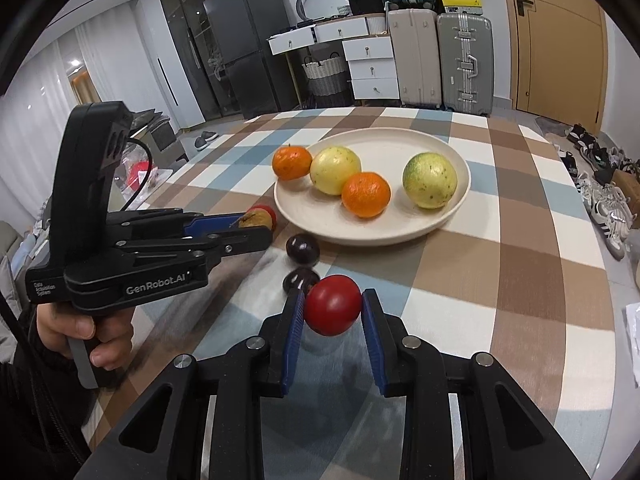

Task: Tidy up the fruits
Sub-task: 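Grasp a brown longan with the left gripper while the right gripper holds the tomato, then place the tomato and longan on the plate and open both grippers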

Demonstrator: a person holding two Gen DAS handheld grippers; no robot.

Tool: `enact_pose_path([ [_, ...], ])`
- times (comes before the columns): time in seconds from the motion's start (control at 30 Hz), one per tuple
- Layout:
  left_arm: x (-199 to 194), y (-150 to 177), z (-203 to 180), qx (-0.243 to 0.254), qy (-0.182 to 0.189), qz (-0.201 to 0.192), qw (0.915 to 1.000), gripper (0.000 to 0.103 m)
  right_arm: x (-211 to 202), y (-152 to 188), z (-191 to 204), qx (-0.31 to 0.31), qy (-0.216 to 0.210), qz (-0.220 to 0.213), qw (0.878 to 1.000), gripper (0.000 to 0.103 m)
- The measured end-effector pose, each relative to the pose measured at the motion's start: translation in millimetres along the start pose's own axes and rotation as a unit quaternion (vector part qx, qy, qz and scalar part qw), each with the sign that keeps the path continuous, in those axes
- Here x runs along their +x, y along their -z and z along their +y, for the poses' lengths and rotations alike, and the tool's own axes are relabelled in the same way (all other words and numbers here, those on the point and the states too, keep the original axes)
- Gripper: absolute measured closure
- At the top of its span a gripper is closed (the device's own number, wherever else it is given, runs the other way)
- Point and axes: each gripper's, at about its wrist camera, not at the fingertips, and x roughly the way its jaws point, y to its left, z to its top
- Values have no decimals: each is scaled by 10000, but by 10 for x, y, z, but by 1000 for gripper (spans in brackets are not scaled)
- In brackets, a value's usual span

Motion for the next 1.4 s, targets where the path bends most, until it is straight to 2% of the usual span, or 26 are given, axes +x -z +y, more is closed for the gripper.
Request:
enact_pose_path([
  [0.17,56,-166,-19,35,2,-101,9999,81,127,-208,-71,115,24,-164,9998,74],
  [0.43,319,-339,-30,113,-47,-25,9999,81,398,-439,-243,309,262,-156,9991,73],
  [1.07,428,-346,-19,149,-180,-30,9997,81,463,-492,-328,305,490,-117,9983,73],
  [1.2,391,-343,7,108,-223,-52,9997,80,416,-497,-303,286,506,-189,9981,65],
  [1.27,332,-338,42,73,-207,-74,9997,76,381,-496,-295,294,526,-231,9979,57],
  [1.3,289,-330,65,61,-215,-102,9997,65,360,-494,-291,300,519,-250,9979,55],
  [1.33,236,-313,90,61,-253,-163,9995,49,328,-488,-289,321,505,-276,9978,51],
  [1.37,183,-301,113,57,-303,-227,9993,41,308,-485,-286,330,482,-284,9979,45],
  [1.4,124,-285,141,53,-372,-317,9988,27,283,-478,-282,340,458,-293,9979,41],
])
